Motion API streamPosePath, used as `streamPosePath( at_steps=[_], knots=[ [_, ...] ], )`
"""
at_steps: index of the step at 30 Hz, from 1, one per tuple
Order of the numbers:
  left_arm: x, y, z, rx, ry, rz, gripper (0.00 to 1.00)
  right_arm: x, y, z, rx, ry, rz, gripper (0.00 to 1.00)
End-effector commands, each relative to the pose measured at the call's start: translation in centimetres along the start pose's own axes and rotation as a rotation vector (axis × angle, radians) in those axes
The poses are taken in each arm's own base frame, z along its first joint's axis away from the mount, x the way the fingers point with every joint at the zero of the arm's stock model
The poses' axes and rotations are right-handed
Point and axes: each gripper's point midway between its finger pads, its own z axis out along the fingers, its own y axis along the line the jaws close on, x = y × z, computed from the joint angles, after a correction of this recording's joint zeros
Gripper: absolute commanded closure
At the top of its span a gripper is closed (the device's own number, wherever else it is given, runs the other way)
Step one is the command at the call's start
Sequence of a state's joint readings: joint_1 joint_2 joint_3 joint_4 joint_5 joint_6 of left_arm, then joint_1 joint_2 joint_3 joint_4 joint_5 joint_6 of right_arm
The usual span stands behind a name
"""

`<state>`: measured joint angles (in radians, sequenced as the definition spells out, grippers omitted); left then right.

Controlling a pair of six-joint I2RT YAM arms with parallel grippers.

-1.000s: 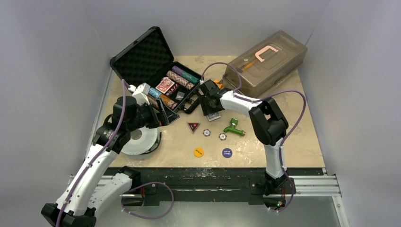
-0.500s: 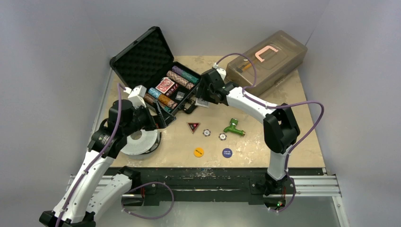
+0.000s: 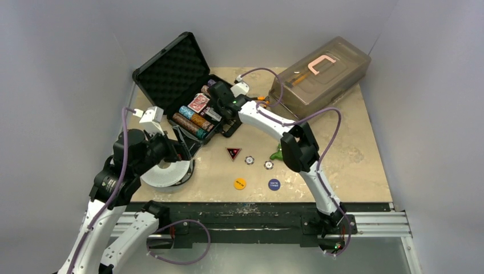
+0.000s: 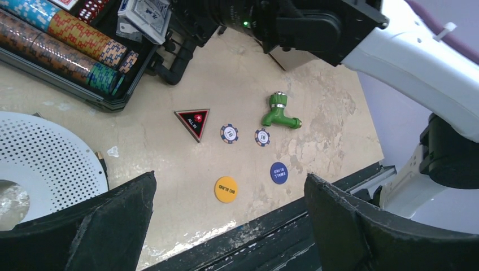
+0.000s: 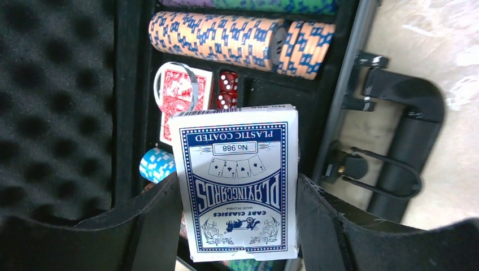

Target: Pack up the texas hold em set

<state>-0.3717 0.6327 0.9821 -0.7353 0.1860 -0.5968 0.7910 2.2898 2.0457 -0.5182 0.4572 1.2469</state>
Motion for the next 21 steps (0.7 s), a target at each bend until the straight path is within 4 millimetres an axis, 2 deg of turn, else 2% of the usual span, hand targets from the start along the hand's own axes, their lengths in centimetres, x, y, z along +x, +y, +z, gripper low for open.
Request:
streamPosePath(
  at_steps=[1, 6, 12, 15, 18, 21],
  knots=[
    [-1.1, 0.0, -1.5, -0.018, -0.051, 0.057, 0.0, -2.0, 2.9, -0.1, -0.025, -0.103, 0.086, 0.85],
    [-1.2, 0.2, -2.1, -0.026, -0.061, 0.075, 0.0, -2.0, 3.8, 1.1, -0.037, -0.131, 0.101, 0.83],
    [-1.3, 0.2, -2.4, -0.026, -0.067, 0.092, 0.0, -0.6, 3.7, 2.6, -0.026, -0.106, 0.128, 0.77],
    [-1.3, 0.3, -2.4, -0.032, -0.07, 0.1, 0.0, 0.1, 3.5, 2.7, -0.017, -0.092, 0.137, 0.72],
    [-1.4, 0.4, -2.5, -0.037, -0.074, 0.106, 0.0, 0.0, 3.3, 2.5, -0.009, -0.106, 0.123, 0.62],
    [-1.3, 0.5, -2.4, -0.037, -0.073, 0.107, 0.0, 0.2, 2.9, 2.6, 0.007, -0.104, 0.111, 0.56]
  ],
)
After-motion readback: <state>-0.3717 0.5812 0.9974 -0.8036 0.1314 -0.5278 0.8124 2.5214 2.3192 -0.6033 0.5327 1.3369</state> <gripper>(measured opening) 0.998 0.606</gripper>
